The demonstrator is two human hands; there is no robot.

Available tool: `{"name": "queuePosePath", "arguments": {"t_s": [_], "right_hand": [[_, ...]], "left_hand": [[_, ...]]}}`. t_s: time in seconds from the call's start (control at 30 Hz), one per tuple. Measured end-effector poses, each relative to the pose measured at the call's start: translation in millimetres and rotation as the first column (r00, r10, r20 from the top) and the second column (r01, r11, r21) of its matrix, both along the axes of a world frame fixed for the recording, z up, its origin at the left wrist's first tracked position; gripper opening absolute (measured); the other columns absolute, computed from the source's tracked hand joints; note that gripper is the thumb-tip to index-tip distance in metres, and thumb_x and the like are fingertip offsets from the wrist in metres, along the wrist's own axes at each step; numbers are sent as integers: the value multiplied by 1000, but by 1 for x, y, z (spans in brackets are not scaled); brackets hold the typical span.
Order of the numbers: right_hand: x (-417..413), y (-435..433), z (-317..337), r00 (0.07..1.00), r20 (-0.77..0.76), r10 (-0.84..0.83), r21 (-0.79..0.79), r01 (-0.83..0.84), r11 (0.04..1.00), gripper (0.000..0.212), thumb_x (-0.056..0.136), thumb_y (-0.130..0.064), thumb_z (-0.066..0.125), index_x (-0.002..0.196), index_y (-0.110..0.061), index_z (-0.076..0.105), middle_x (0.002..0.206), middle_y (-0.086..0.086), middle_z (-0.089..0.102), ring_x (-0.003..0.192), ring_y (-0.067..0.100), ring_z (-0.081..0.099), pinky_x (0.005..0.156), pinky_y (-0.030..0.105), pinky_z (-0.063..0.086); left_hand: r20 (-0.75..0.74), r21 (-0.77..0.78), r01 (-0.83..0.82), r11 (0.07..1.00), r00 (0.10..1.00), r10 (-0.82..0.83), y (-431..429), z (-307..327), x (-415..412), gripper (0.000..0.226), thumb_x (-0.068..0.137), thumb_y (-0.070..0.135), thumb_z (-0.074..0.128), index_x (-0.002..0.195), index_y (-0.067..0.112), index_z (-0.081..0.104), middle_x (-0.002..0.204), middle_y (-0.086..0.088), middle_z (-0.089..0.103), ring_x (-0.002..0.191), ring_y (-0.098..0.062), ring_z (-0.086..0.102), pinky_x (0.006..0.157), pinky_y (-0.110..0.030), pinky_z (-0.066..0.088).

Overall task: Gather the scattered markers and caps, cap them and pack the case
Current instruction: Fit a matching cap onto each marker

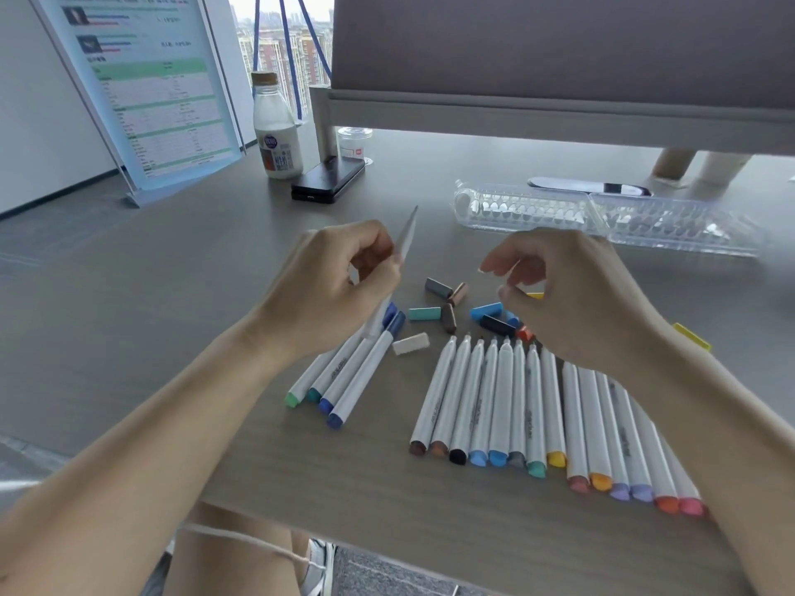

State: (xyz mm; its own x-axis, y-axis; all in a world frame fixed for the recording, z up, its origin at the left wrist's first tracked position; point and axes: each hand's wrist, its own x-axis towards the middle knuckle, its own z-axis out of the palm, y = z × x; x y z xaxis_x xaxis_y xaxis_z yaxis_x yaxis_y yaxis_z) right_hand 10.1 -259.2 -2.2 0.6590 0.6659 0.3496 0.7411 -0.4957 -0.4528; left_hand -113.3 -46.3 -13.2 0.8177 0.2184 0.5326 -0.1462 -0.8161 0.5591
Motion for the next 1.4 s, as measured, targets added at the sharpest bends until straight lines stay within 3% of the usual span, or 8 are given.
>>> {"name": "queuePosePath", "arguments": {"t_s": [0.2,0.33,0.47,0.8,1.0,1.17,1.27,1.4], "right_hand": [[-26,11,8,986,-8,169,-57,-169,984,9,90,-31,70,95,-37,73,86,-25,66,92,-18,53,71,-2,36],[-45,24,7,944,-39,328,-234,-328,915,22,87,-49,71,107,-40,70,93,-28,61,95,-16,52,79,0,36],[-52,36,7,919,-10,395,-341,-374,862,26,89,-42,69,115,-40,67,101,-23,57,98,-1,54,85,22,44],[-52,41,2,918,56,393,-387,-343,856,7,98,-43,63,104,-40,64,97,-19,59,91,1,57,83,29,50],[-35,22,8,940,-213,267,63,-259,964,19,99,-31,64,112,-43,68,92,-20,71,82,-4,64,73,10,48],[-14,19,10,688,-630,359,592,126,796,19,94,-13,69,112,-16,74,103,-3,79,96,5,69,89,20,51],[-14,20,8,496,-715,492,680,333,653,28,89,-4,69,117,1,67,99,8,76,91,12,74,86,18,57],[-19,22,9,495,-721,486,677,348,649,18,93,1,65,111,0,68,95,10,77,90,15,76,86,20,59]], "left_hand": [[118,-26,-47,999,992,49,0,-7,0,23,96,17,56,74,22,55,64,14,56,62,-5,54,58,-18,38],[223,-106,-103,989,967,125,3,-7,-2,19,102,15,53,84,11,58,71,6,69,67,-13,66,58,-22,44],[233,-134,-123,983,961,152,3,-7,-4,17,106,15,51,91,9,56,71,7,70,67,-4,68,61,-8,40],[237,-28,-104,994,966,108,0,-9,-6,15,104,15,55,89,11,57,69,6,65,60,-2,58,59,-8,36],[292,80,-152,985,948,123,3,-9,-7,11,103,13,59,97,6,65,83,4,67,75,-7,58,69,-11,40],[313,107,-160,981,942,120,4,-8,-8,13,101,12,63,108,6,71,100,-1,70,94,-16,64,86,-29,50],[321,138,-140,980,943,90,3,-9,-10,12,99,10,66,107,6,73,100,-1,71,94,-17,65,87,-31,51],[328,163,-124,979,943,65,3,-11,-9,12,98,8,68,108,7,75,100,-1,72,95,-17,66,87,-35,52]]}}
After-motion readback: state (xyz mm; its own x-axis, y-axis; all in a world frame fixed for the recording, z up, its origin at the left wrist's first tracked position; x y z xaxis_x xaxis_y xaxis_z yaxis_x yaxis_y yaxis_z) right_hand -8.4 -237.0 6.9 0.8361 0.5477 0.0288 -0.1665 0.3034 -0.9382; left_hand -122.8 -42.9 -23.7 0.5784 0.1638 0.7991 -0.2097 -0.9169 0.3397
